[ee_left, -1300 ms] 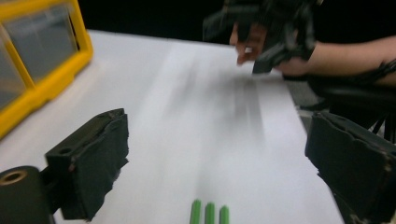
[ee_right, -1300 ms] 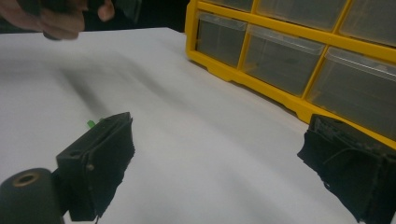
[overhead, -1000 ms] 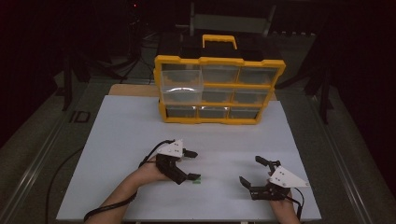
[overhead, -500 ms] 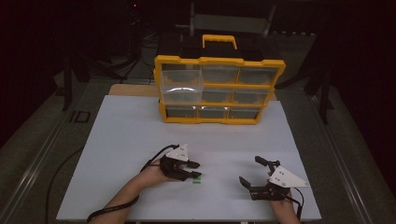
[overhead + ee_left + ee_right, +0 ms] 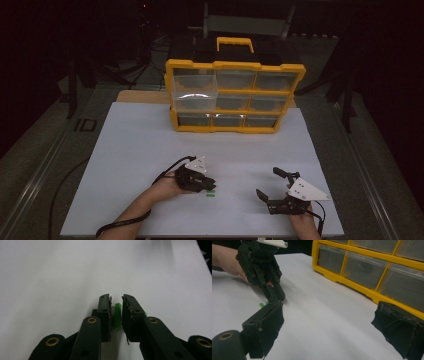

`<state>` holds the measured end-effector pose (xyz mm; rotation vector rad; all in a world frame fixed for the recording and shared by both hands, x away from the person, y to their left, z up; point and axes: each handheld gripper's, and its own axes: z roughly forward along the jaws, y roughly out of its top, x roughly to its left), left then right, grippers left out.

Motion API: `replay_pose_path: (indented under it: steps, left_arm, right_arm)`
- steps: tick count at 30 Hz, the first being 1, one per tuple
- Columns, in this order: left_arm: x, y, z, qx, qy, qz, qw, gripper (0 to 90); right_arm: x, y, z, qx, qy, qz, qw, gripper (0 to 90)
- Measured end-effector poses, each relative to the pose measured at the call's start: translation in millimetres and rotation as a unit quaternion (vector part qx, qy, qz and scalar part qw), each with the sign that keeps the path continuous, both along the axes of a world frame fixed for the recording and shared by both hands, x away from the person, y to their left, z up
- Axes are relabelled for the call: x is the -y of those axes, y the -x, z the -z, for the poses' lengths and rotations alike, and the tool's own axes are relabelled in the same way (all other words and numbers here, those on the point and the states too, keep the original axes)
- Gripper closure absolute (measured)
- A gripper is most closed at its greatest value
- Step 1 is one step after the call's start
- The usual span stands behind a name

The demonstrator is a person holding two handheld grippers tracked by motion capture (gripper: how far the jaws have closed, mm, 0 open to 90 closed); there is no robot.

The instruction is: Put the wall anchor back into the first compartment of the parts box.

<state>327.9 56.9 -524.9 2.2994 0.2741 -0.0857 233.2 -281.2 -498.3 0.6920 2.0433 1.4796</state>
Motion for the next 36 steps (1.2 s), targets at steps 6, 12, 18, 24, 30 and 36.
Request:
replay_pose_path:
  steps: [6,12,18,24,30,36]
  left_arm:
    - [3.1,-0.8,-3.2,0.007,-0.02,0.004,0.9998,83.5]
    - [2.3,-1.6,-6.2,-0.008,-0.026,0.023,0.9994,83.9]
    - [-3.1,-1.1,-11.1,-0.007,-0.028,0.026,0.9993,83.9]
    - [-11.5,-4.0,-24.6,0.004,-0.024,0.021,0.9995,83.9]
    - [-18.9,-3.8,-46.2,0.008,-0.007,0.033,0.9994,83.9]
    - [-24.4,-2.0,-70.0,0.013,-0.019,0.042,0.9988,83.9]
  right_arm:
    - [0.3,-0.4,0.0,0.0,0.0,0.0,1.0,8.4]
    - [0.6,0.2,-0.5,-0.001,-0.002,-0.001,1.0,8.4]
    - [0.9,0.2,-0.7,0.0,-0.001,0.001,1.0,8.4]
    - [0.9,0.3,-1.0,0.001,0.0,0.002,1.0,8.4]
    - [0.7,0.6,-1.2,0.001,-0.001,0.002,1.0,8.4]
    - [0.6,0.5,-1.1,0.001,-0.001,0.001,1.0,8.4]
